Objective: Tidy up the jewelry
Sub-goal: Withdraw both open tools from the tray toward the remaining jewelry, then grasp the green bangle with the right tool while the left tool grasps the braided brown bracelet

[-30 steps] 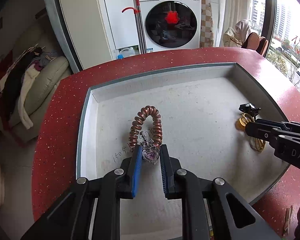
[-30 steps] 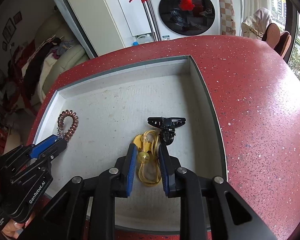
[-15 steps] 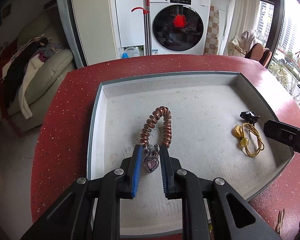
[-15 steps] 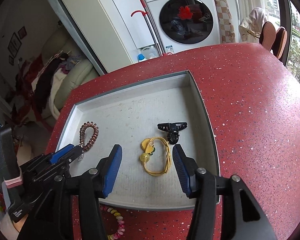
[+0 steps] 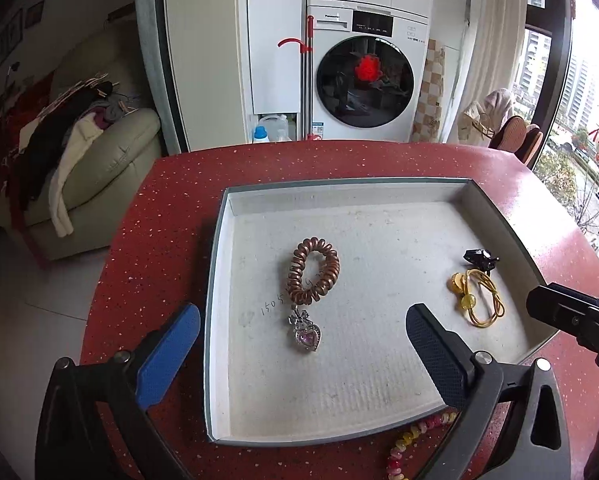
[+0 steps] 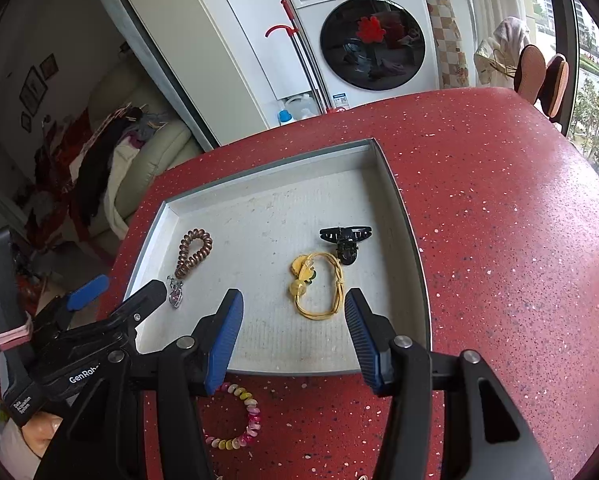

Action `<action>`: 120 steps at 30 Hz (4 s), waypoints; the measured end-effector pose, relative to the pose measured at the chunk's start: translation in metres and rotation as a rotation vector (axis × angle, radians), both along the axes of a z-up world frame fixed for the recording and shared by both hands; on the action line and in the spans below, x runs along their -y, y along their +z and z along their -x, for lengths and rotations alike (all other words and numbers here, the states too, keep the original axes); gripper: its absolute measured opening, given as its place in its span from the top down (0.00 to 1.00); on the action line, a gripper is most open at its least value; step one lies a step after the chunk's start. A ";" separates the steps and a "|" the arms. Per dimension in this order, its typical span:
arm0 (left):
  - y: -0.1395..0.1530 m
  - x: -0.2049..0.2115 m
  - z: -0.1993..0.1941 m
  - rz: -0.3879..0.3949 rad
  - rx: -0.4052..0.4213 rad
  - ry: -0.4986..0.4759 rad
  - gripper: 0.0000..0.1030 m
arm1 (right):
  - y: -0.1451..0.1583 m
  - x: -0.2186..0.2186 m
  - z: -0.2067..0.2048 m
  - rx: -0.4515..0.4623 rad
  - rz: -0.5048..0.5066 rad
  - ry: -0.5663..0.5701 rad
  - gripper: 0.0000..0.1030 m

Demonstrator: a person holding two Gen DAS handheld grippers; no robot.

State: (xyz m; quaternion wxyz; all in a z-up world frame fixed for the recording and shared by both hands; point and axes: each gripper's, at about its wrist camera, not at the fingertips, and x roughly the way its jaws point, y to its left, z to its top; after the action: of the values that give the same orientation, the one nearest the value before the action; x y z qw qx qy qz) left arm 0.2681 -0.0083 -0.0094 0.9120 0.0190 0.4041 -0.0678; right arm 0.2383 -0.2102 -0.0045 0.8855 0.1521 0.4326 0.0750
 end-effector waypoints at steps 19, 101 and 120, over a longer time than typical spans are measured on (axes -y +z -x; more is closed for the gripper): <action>0.025 -0.008 0.050 0.012 0.016 -0.011 0.00 | 0.035 0.006 0.076 0.161 -0.023 -0.024 0.00; -0.040 0.046 0.187 -0.050 -0.141 -0.326 0.75 | -0.051 -0.014 0.184 -0.091 0.212 0.040 0.88; -0.008 0.011 0.179 0.101 -0.105 -0.264 0.75 | -0.027 0.009 0.183 -0.059 0.098 -0.002 0.88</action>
State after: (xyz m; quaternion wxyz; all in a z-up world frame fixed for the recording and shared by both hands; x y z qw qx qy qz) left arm 0.0891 -0.0192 -0.0178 0.8725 0.0223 0.4415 -0.2082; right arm 0.0556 -0.2189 -0.0316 0.8787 0.1111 0.4617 0.0482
